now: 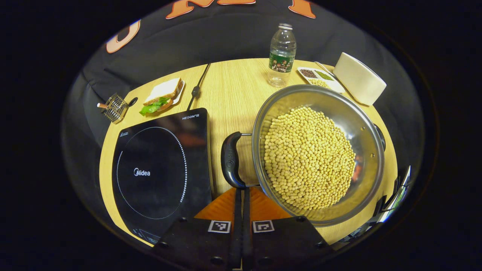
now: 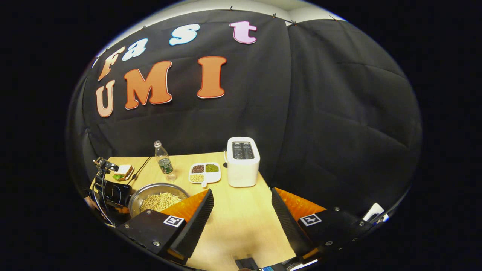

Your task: First push the handle of the pot to place it horizontally, then grasp the pot with both hands and set it on the induction cooktop.

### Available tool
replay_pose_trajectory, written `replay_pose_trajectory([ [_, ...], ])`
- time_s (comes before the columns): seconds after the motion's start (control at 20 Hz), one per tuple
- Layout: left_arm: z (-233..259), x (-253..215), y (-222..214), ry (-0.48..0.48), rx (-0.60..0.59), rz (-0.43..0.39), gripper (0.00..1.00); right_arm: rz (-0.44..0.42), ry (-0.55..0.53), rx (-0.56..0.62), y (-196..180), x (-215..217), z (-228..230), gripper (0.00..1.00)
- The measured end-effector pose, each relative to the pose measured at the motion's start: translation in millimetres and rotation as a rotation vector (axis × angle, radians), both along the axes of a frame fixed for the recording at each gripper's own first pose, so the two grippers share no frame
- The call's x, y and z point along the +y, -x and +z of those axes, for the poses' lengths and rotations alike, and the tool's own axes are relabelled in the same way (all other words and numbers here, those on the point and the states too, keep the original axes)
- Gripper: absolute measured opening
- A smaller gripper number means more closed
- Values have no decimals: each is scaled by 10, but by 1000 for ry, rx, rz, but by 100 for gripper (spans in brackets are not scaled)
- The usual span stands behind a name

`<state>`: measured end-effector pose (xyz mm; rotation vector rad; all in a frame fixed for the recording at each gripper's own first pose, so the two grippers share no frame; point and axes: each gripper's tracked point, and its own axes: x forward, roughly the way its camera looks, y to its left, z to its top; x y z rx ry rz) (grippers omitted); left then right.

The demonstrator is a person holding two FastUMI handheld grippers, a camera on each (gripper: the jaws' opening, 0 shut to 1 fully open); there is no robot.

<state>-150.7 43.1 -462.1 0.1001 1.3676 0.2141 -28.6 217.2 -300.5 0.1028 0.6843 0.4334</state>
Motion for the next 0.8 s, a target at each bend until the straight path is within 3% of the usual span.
replay_pose_trajectory([
  [0.45, 526, 0, -177, -27, -171, -13, 8, 192, -18, 135, 300, 912, -416, 96],
  [0.65, 547, 15, -342, -3, -216, 19, 35, 248, -6, 179, 316, 1197, -604, 96],
  [0.7, 554, 27, -398, -1, -232, 18, 48, 256, -1, 186, 298, 1244, -640, 96],
  [0.75, 543, 47, -438, 1, -244, 13, 55, 265, 7, 195, 304, 1250, -672, 96],
  [0.8, 527, 50, -478, 10, -256, 11, 72, 271, 16, 199, 305, 1288, -719, 96],
])
